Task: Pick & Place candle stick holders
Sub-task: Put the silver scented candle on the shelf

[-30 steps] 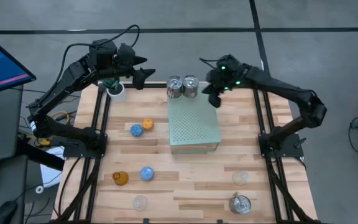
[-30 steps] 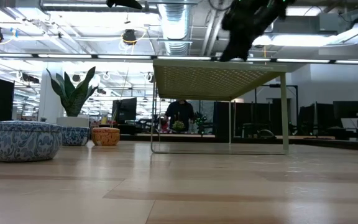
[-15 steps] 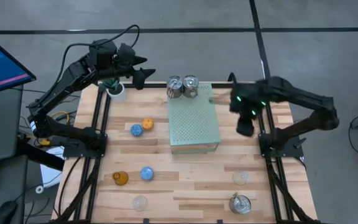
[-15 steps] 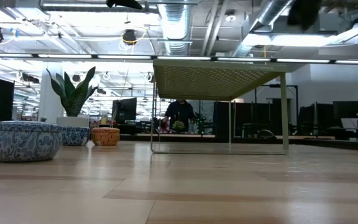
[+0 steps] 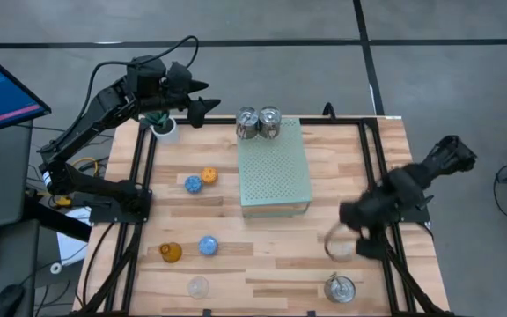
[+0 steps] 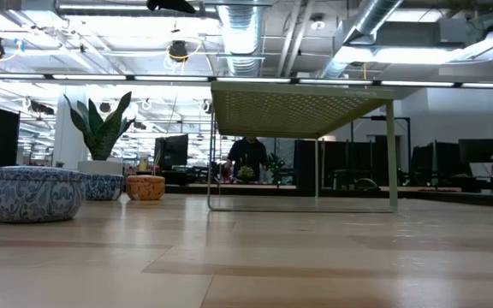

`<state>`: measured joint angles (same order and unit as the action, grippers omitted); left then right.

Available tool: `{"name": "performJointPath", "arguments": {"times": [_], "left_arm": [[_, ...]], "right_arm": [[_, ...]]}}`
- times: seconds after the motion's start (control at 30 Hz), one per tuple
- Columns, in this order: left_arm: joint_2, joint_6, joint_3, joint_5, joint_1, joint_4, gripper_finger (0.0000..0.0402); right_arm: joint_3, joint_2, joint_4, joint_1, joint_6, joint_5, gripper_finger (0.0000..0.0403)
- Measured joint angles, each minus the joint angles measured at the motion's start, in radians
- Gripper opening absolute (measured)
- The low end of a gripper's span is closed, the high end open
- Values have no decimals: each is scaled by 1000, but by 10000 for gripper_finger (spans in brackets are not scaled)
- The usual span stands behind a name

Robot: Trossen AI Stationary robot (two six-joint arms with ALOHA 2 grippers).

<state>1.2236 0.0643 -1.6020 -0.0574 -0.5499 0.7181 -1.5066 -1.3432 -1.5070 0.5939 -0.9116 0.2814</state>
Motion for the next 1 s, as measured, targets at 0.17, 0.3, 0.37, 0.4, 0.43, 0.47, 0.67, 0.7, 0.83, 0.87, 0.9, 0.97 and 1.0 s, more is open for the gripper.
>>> {"name": "performJointPath", "arguments": {"times": [0.17, 0.3, 0.37, 0.4, 0.43, 0.47, 0.67, 0.7, 0.83, 0.87, 0.9, 0.97, 1.0], "left_arm": [[0, -7, 0, -31, 0, 0, 348], [0, -7, 0, -57, 0, 0, 348], [0, -7, 0, -57, 0, 0, 348], [0, -7, 0, -57, 0, 0, 348], [0, -7, 0, -57, 0, 0, 348], [0, -7, 0, -57, 0, 1, 348], [0, -33, 0, -57, 0, 3, 347], [0, -36, 0, -57, 0, 3, 348], [0, -37, 0, -57, 0, 3, 349], [0, -37, 0, -57, 0, 3, 349], [0, -37, 0, -57, 0, 3, 348], [0, -37, 0, -56, 0, 3, 348], [0, -37, 0, -56, 0, 3, 348]], "right_arm": [[0, -82, 143, 179, -87, -43, 383], [0, -160, 234, 281, -148, -66, 382], [0, -196, 278, 324, -180, -91, 387], [0, -213, 300, 339, -185, -109, 391], [0, -230, 321, 352, -186, -128, 395], [0, -249, 339, 364, -184, -148, 397], [0, -363, 371, 380, -99, -207, 397], [0, -381, 371, 375, -78, -208, 398], [0, -433, 371, 352, -8, -205, 399], [0, -441, 370, 348, 8, -205, 399], [0, -444, 371, 343, 24, -205, 399], [0, -444, 371, 336, 41, -217, 399], [0, -442, 375, 336, 44, -227, 399]]}}
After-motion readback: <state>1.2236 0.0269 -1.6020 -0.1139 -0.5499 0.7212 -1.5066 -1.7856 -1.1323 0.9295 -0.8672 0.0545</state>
